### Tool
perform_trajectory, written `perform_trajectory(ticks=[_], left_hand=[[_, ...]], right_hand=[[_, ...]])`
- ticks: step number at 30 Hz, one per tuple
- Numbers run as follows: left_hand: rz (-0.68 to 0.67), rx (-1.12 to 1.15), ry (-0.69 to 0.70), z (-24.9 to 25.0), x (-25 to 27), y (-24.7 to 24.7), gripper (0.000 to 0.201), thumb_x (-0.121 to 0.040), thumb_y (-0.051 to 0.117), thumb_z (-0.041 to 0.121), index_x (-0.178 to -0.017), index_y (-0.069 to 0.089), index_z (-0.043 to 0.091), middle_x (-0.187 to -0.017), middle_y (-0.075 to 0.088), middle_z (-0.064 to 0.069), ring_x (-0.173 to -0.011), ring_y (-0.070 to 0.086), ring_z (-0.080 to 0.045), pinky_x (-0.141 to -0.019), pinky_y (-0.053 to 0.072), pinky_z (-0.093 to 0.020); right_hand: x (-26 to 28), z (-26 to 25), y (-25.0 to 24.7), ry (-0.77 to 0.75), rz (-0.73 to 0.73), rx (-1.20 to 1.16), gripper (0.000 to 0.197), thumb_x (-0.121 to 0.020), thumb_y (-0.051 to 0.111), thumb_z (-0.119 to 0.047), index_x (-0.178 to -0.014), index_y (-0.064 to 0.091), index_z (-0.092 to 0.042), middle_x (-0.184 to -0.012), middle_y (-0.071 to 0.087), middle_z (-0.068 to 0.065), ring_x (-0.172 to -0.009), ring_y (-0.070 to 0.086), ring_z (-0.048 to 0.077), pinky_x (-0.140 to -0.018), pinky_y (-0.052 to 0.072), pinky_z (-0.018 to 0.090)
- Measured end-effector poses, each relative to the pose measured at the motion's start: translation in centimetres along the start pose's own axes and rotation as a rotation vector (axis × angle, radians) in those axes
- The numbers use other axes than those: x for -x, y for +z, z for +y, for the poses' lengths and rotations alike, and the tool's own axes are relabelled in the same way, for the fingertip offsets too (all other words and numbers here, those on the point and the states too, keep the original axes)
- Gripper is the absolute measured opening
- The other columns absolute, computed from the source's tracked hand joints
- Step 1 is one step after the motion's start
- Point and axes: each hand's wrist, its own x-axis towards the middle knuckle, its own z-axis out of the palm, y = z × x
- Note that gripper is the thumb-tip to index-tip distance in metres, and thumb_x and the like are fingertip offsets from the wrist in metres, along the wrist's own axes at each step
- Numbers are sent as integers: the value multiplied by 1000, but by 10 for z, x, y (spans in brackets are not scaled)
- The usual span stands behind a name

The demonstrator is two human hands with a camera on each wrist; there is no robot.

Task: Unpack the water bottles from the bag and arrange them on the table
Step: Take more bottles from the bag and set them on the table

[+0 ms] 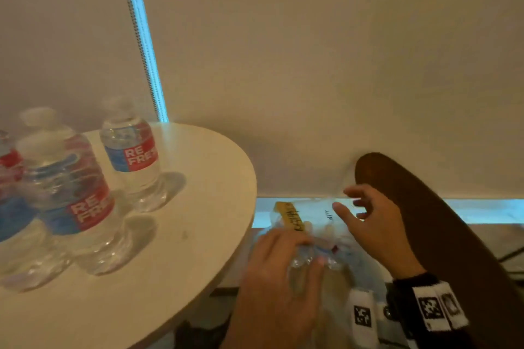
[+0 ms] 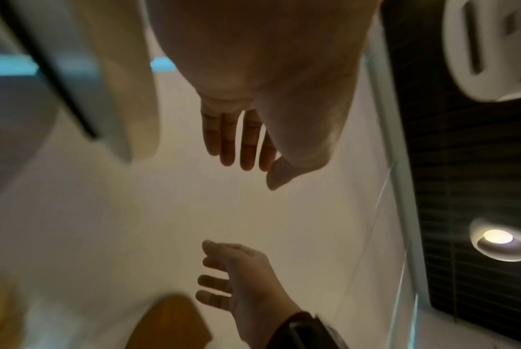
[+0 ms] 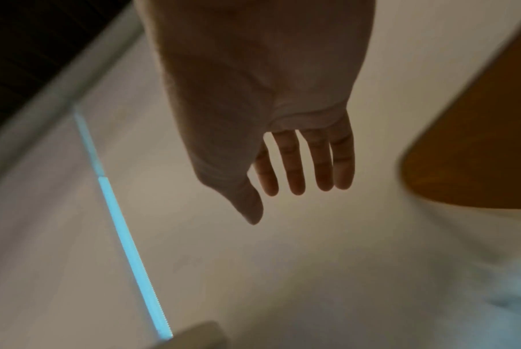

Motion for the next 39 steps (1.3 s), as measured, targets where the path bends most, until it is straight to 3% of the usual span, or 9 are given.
perform_trajectory(ticks=[6,10,17,20,25,28,31,33,39], left_hand=[[-501,-24,-267,-60,25,123,16,-90,62,29,-105,66,27,-106,65,12,-99,59,-3,-93,51,-27],[-621,-120,-346,-94,26,173,13,-96,56,23,-104,65,27,-106,69,5,-98,60,-5,-94,49,-23],[-493,50,-720,-149,15,223,37,-87,70,16,-119,54,7,-102,67,-12,-96,65,-33,-86,53,-43],[-397,85,-687,-156,4,226,40,-84,75,28,-92,59,-8,-67,61,-14,-72,65,-39,-67,55,-53],[-396,137,-701,-155,-6,231,26,-85,74,11,-67,57,16,-49,51,9,-45,50,1,-43,40,-9],[-395,157,-724,-154,1,229,10,-86,74,15,-88,64,13,-64,59,8,-58,55,-2,-49,44,-10],[-397,188,-762,-153,10,225,41,-86,74,13,-123,55,12,-96,58,11,-94,61,-12,-75,45,-13],[-389,125,-778,-152,15,221,53,-81,77,10,-128,53,4,-99,57,2,-108,62,-27,-85,46,-24],[-437,6,-642,-152,42,212,54,-72,82,19,-118,53,16,-109,55,-4,-99,55,-19,-88,51,-30]], right_hand=[[48,107,19,331,-244,120,12,-89,72,-25,-93,61,-26,-94,65,-6,-89,65,14,-72,54,24],[52,150,48,356,-422,277,18,-98,56,-22,-114,61,-17,-114,64,-1,-111,61,16,-97,49,28],[42,219,106,540,-237,34,103,-61,53,-87,-136,43,-18,-133,49,-5,-120,51,13,-109,40,36],[33,204,101,638,-205,-47,56,-88,65,-45,-132,47,-16,-135,55,7,-110,53,11,-94,43,18],[24,208,109,593,-221,-129,59,-102,51,-23,-150,23,-4,-159,26,18,-145,30,33,-116,27,37],[28,210,116,694,-121,-278,91,-70,71,-70,-138,42,-15,-141,49,17,-126,51,30,-107,42,44],[35,217,113,657,80,-253,66,-73,83,-39,-123,54,-7,-104,62,5,-93,61,19,-82,49,25],[42,216,112,614,39,-272,90,-58,79,-70,-122,55,-12,-109,65,-2,-98,64,10,-79,49,13],[55,200,102,543,108,-235,69,-67,87,-42,-119,54,-11,-99,62,-2,-89,62,19,-88,56,41]])
